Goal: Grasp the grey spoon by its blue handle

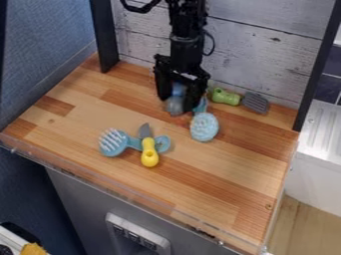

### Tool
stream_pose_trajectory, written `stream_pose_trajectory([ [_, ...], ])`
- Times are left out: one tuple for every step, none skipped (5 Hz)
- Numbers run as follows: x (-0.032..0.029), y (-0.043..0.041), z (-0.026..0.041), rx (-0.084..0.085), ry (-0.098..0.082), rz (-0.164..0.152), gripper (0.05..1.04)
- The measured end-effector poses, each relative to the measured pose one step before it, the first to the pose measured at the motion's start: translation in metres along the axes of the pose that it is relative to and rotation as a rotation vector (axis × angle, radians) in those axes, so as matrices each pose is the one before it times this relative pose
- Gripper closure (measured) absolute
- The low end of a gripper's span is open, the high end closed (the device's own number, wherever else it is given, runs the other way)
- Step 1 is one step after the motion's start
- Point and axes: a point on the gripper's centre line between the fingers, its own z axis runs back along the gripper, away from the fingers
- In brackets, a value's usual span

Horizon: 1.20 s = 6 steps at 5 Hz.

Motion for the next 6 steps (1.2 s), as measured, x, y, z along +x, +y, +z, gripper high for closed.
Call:
stream_pose_trajectory([
  [-0.00052,0.0007,-0.00072,0.0085,-0.0085,-0.0688,0.108],
  [-0.00194,-0.00116,-0.00118,-0.0005,-0.0149,-0.0253,0.391],
  [-0.00341,-0.00083,-0.00022,0.002,-0.0058,0.0227,0.462],
  [-0.00088,0.00089,-0.00012,-0.0002,0.0,0.0751,0.462],
  [0.00331,0.00113,0.00246,0.0002,0.0001,0.0863,0.464],
  [-0.00066,0.00135,0.00647,-0.0042,0.0305,0.1143,0.587],
])
